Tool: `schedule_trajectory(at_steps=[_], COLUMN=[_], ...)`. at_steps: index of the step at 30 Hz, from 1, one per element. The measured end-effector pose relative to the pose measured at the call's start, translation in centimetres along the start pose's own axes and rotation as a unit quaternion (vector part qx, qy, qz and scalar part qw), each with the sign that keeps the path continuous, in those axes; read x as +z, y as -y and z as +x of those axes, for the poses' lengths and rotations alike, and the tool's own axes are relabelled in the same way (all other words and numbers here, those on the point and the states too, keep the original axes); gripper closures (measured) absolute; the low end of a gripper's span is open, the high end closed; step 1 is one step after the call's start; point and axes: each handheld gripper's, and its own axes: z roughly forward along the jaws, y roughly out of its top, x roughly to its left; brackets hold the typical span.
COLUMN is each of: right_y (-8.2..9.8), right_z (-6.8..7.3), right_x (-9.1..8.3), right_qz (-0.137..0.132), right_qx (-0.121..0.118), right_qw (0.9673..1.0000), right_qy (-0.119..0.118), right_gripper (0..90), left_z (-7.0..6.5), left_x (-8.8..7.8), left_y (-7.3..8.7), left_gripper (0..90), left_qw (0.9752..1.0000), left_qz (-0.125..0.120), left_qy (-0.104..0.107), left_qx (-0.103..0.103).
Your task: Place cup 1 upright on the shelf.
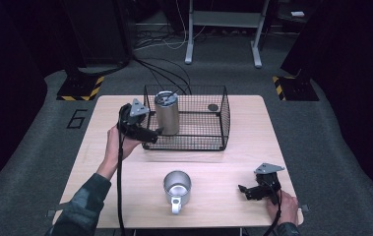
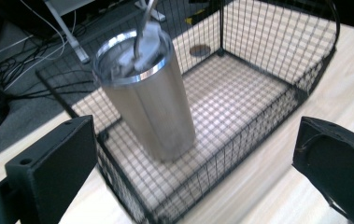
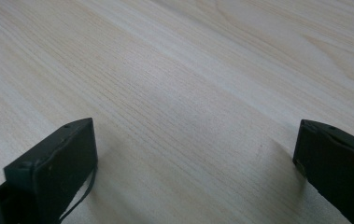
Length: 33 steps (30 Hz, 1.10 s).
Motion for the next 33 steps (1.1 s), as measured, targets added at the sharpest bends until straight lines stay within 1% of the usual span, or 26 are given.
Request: schedule_trajectory(at_steps=[2,3,4,6,7,8,9,10,11,14,16,17,19,20,21,22,23,24,25,26,27,28,30,31,32,33], right_y=[0.0,0.0,0.0,0.0,0.0,0.0,0.0,0.0,0.0,0.0,0.0,0.0,0.0,0.0,0.0,0.0,0.0,0.0,0.0,0.0,0.1,0.0,-0.1,-0.1,-0.1,-0.1], right_z=[0.0,0.0,0.0,0.0,0.0,0.1,0.1,0.1,0.1,0.0,0.1,0.1,0.1,0.1,0.1,0.1,0.1,0.3,0.3,0.5,0.6,0.5,0.7,0.8,0.8,0.8], right_x=[0.0,0.0,0.0,0.0,0.0,0.0,0.0,0.0,0.0,0.0,0.0,0.0,0.0,0.0,0.0,0.0,0.0,0.0,0.0,-0.1,0.0,0.0,0.1,0.1,0.1,0.1], right_qz=[0.000,0.000,0.000,0.000,0.000,-0.003,0.000,0.001,0.000,0.001,0.001,-0.005,0.000,-0.004,-0.004,-0.004,-0.004,0.000,0.000,-0.003,-0.004,-0.003,-0.001,0.000,0.000,0.000], right_qx=[0.000,0.000,0.000,0.000,0.000,0.006,0.003,0.004,0.004,0.002,0.007,0.006,0.003,0.004,0.004,0.004,0.004,0.013,0.013,0.021,0.024,0.017,0.030,0.031,0.033,0.033], right_qw=[1.0000,1.0000,1.0000,1.0000,1.0000,1.0000,1.0000,1.0000,1.0000,1.0000,1.0000,1.0000,1.0000,1.0000,1.0000,1.0000,1.0000,0.9998,0.9998,0.9996,0.9994,0.9996,0.9991,0.9990,0.9989,0.9989], right_qy=[0.000,0.000,0.000,0.000,0.000,0.003,0.002,0.001,0.001,-0.001,0.001,0.006,0.004,0.006,0.006,0.006,0.006,0.013,0.013,0.020,0.023,0.024,0.031,0.032,0.033,0.033], right_gripper=[0.0,0.0,0.0,0.0,0.0,0.0,0.0,0.0,0.0,0.0,0.0,0.0,0.0,0.0,0.0,0.0,0.0,0.0,0.0,0.0,0.0,0.0,0.0,0.0,0.0,0.0], left_z=[-0.2,-0.2,-0.3,-0.4,-0.6,-0.6,-0.6,-0.4,-0.4,0.1,0.4,0.5,1.0,1.2,1.5,1.9,1.9,2.2,2.4,2.6,3.0,3.3,3.7,4.0,4.1,4.2], left_x=[-0.3,-0.5,-0.6,-0.7,-0.9,-0.9,-0.9,-0.7,-0.7,-0.5,-0.3,-0.2,0.2,0.4,0.6,1.0,1.0,1.3,1.5,1.8,2.0,2.2,2.4,2.4,2.5,2.7], left_y=[1.0,1.7,2.2,3.4,4.4,5.0,5.6,7.1,7.1,9.4,11.1,11.6,13.2,13.7,14.3,15.6,15.6,16.2,16.8,17.3,17.6,18.0,18.5,18.7,18.9,19.1], left_gripper=[0.0,0.0,0.0,0.0,0.0,0.0,0.0,0.0,0.0,0.0,0.0,0.0,0.0,0.0,0.0,0.0,0.0,0.0,0.0,0.0,0.0,0.0,0.0,0.0,0.0,0.0], left_qw=[1.0000,0.9999,0.9999,0.9995,0.9991,0.9989,0.9989,0.9985,0.9985,0.9973,0.9960,0.9955,0.9938,0.9931,0.9918,0.9896,0.9896,0.9889,0.9884,0.9877,0.9857,0.9839,0.9828,0.9823,0.9823,0.9816], left_qz=[0.005,0.010,0.012,0.024,0.031,0.035,0.037,0.044,0.044,0.058,0.067,0.070,0.078,0.081,0.089,0.099,0.099,0.099,0.098,0.103,0.111,0.111,0.104,0.109,0.108,0.108], left_qy=[0.000,-0.006,-0.008,-0.019,-0.028,-0.029,-0.030,-0.028,-0.028,-0.032,-0.039,-0.040,-0.043,-0.039,-0.038,-0.040,-0.040,-0.038,-0.038,-0.040,-0.042,-0.046,-0.048,-0.050,-0.052,-0.053], left_qx=[-0.004,0.000,-0.002,-0.001,0.004,0.005,-0.002,-0.015,-0.015,-0.032,-0.044,-0.051,-0.067,-0.074,-0.084,-0.096,-0.096,-0.104,-0.109,-0.110,-0.119,-0.133,-0.145,-0.143,-0.144,-0.148])
